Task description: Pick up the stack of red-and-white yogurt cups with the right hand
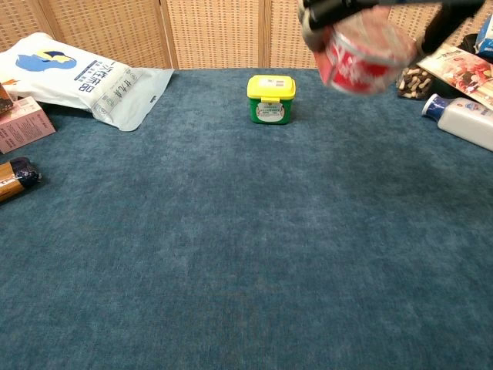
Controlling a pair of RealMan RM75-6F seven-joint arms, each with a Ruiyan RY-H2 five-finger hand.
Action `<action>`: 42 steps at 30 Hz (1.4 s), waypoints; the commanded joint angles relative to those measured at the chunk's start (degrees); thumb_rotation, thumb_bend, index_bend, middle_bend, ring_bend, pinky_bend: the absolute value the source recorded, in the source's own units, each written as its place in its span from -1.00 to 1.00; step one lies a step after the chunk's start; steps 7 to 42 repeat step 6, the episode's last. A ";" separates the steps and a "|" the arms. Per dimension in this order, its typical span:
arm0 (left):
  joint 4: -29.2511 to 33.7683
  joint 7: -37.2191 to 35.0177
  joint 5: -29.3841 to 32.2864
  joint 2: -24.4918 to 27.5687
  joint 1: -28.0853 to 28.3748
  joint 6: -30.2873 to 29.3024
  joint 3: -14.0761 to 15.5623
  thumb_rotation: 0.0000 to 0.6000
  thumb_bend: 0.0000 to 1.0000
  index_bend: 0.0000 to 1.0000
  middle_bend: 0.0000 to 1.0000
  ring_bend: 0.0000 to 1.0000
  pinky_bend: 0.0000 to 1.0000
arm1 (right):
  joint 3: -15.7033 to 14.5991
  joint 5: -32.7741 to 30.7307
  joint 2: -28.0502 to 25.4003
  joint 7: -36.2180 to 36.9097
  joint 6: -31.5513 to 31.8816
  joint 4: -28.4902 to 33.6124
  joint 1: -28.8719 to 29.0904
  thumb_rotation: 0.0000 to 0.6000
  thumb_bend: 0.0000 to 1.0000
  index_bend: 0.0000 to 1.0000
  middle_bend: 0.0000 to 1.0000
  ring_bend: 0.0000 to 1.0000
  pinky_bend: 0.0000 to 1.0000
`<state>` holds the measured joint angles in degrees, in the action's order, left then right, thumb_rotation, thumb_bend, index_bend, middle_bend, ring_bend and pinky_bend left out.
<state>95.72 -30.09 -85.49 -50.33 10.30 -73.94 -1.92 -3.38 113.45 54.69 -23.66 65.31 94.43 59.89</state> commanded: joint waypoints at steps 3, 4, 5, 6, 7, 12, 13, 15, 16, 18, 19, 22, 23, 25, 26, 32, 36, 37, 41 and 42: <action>0.07 0.82 0.30 -0.18 0.32 0.57 0.05 1.00 -1.00 -0.55 -1.00 -1.00 -1.00 | 2.84 -1.00 -2.21 -1.54 -2.34 3.22 0.29 1.00 -0.31 0.28 0.31 0.09 -0.03; 0.12 0.86 0.29 -0.20 0.43 0.77 0.10 1.00 -1.00 -0.55 -1.00 -1.00 -1.00 | 3.18 -0.87 -2.37 -1.71 -2.74 3.54 0.25 1.00 -0.31 0.28 0.31 0.09 -0.03; 0.15 0.84 0.28 -0.21 0.51 0.90 0.11 1.00 -1.00 -0.55 -1.00 -1.00 -1.00 | 3.38 -0.75 -2.42 -1.77 -2.98 3.72 0.19 1.00 -0.31 0.28 0.31 0.09 -0.03; 0.12 0.82 0.30 -0.23 0.59 1.01 0.11 1.00 -1.00 -0.55 -1.00 -1.00 -1.00 | 3.57 -0.64 -2.43 -1.83 -3.20 3.85 0.11 1.00 -0.31 0.28 0.31 0.09 -0.03; 0.12 0.82 0.30 -0.23 0.59 1.01 0.11 1.00 -1.00 -0.55 -1.00 -1.00 -1.00 | 3.57 -0.64 -2.43 -1.83 -3.20 3.85 0.11 1.00 -0.31 0.28 0.31 0.09 -0.03; 0.12 0.82 0.30 -0.23 0.59 1.01 0.11 1.00 -1.00 -0.55 -1.00 -1.00 -1.00 | 3.57 -0.64 -2.43 -1.83 -3.20 3.85 0.11 1.00 -0.31 0.28 0.31 0.09 -0.03; 0.12 0.82 0.30 -0.23 0.59 1.01 0.11 1.00 -1.00 -0.55 -1.00 -1.00 -1.00 | 3.57 -0.64 -2.43 -1.83 -3.20 3.85 0.11 1.00 -0.31 0.28 0.31 0.09 -0.03; 0.12 0.82 0.30 -0.23 0.59 1.01 0.11 1.00 -1.00 -0.55 -1.00 -1.00 -1.00 | 3.57 -0.64 -2.43 -1.83 -3.20 3.85 0.11 1.00 -0.31 0.28 0.31 0.09 -0.03; 0.12 0.82 0.30 -0.23 0.59 1.01 0.11 1.00 -1.00 -0.55 -1.00 -1.00 -1.00 | 3.57 -0.64 -2.43 -1.83 -3.20 3.85 0.11 1.00 -0.31 0.28 0.31 0.09 -0.03; 0.12 0.82 0.30 -0.23 0.59 1.01 0.11 1.00 -1.00 -0.55 -1.00 -1.00 -1.00 | 3.57 -0.64 -2.43 -1.83 -3.20 3.85 0.11 1.00 -0.31 0.28 0.31 0.09 -0.03; 0.12 0.82 0.30 -0.23 0.59 1.01 0.11 1.00 -1.00 -0.55 -1.00 -1.00 -1.00 | 3.57 -0.64 -2.43 -1.83 -3.20 3.85 0.11 1.00 -0.31 0.28 0.31 0.09 -0.03; 0.12 0.82 0.30 -0.23 0.59 1.01 0.11 1.00 -1.00 -0.55 -1.00 -1.00 -1.00 | 3.57 -0.64 -2.43 -1.83 -3.20 3.85 0.11 1.00 -0.31 0.28 0.31 0.09 -0.03; 0.12 0.82 0.30 -0.23 0.59 1.01 0.11 1.00 -1.00 -0.55 -1.00 -1.00 -1.00 | 3.57 -0.64 -2.43 -1.83 -3.20 3.85 0.11 1.00 -0.31 0.28 0.31 0.09 -0.03; 0.12 0.82 0.30 -0.23 0.59 1.01 0.11 1.00 -1.00 -0.55 -1.00 -1.00 -1.00 | 3.57 -0.64 -2.43 -1.83 -3.20 3.85 0.11 1.00 -0.31 0.28 0.31 0.09 -0.03; 0.12 0.82 0.30 -0.23 0.59 1.01 0.11 1.00 -1.00 -0.55 -1.00 -1.00 -1.00 | 3.57 -0.64 -2.43 -1.83 -3.20 3.85 0.11 1.00 -0.31 0.28 0.31 0.09 -0.03; 0.12 0.82 0.30 -0.23 0.59 1.01 0.11 1.00 -1.00 -0.55 -1.00 -1.00 -1.00 | 3.57 -0.64 -2.43 -1.83 -3.20 3.85 0.11 1.00 -0.31 0.28 0.31 0.09 -0.03; 0.12 0.82 0.30 -0.23 0.59 1.01 0.11 1.00 -1.00 -0.55 -1.00 -1.00 -1.00 | 3.57 -0.64 -2.43 -1.83 -3.20 3.85 0.11 1.00 -0.31 0.28 0.31 0.09 -0.03; 0.12 0.82 0.30 -0.23 0.59 1.01 0.11 1.00 -1.00 -0.55 -1.00 -1.00 -1.00 | 3.57 -0.64 -2.43 -1.83 -3.20 3.85 0.11 1.00 -0.31 0.28 0.31 0.09 -0.03; 0.12 0.82 0.30 -0.23 0.59 1.01 0.11 1.00 -1.00 -0.55 -1.00 -1.00 -1.00 | 3.57 -0.64 -2.43 -1.83 -3.20 3.85 0.11 1.00 -0.31 0.28 0.31 0.09 -0.03; 0.12 0.82 0.30 -0.23 0.59 1.01 0.11 1.00 -1.00 -0.55 -1.00 -1.00 -1.00 | 3.57 -0.64 -2.43 -1.83 -3.20 3.85 0.11 1.00 -0.31 0.28 0.31 0.09 -0.03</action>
